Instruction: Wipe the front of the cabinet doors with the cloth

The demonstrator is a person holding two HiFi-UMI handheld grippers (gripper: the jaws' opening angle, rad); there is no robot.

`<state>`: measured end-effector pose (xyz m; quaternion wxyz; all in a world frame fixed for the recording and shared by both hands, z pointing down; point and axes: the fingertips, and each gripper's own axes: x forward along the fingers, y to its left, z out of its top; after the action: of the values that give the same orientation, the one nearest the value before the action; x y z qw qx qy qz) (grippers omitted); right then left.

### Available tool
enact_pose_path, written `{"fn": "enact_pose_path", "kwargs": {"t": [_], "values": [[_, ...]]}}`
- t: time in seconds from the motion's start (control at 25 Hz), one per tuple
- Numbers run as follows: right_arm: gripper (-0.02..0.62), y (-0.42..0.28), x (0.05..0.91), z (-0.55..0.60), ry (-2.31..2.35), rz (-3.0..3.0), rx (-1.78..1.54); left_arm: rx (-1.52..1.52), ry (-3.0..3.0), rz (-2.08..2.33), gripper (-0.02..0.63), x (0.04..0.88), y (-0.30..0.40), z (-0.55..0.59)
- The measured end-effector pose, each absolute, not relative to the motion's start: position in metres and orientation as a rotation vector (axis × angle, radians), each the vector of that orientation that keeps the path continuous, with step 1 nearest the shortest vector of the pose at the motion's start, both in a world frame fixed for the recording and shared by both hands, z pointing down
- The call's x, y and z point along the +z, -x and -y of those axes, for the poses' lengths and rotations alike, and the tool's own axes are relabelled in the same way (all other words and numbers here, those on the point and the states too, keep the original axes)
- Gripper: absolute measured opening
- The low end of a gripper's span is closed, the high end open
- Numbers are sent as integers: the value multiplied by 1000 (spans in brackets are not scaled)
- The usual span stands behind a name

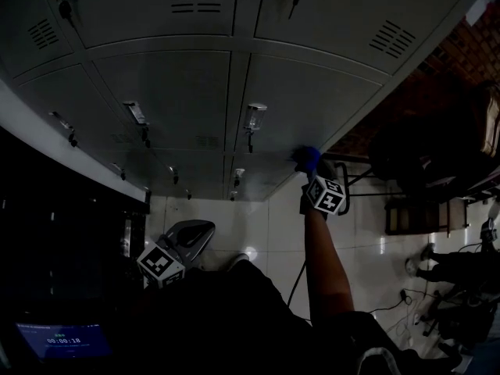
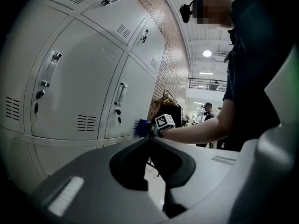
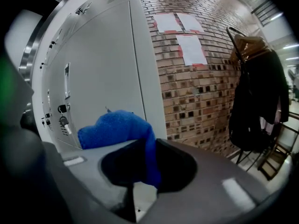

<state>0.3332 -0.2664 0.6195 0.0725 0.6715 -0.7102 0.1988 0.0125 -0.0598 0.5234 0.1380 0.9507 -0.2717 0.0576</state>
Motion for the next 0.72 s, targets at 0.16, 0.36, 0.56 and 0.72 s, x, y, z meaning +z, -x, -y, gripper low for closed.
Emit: {"fn": "enact_pose_path", "kwargs": {"t": [0.16, 0.36, 0.56, 0.72], "values": [[69, -343, 622, 262, -2026, 2140, 635, 176, -2758, 780, 0, 525, -22, 62], [69, -325, 607, 243, -1977, 2218, 587, 171, -2765, 776, 0, 523, -28, 67], [69, -273, 584, 208, -1812, 2384, 551, 162, -2793, 763, 0, 516, -28, 69], [69, -212, 558, 169, -1577, 2550, 487, 157, -2810, 749, 0, 507, -23, 69]]}}
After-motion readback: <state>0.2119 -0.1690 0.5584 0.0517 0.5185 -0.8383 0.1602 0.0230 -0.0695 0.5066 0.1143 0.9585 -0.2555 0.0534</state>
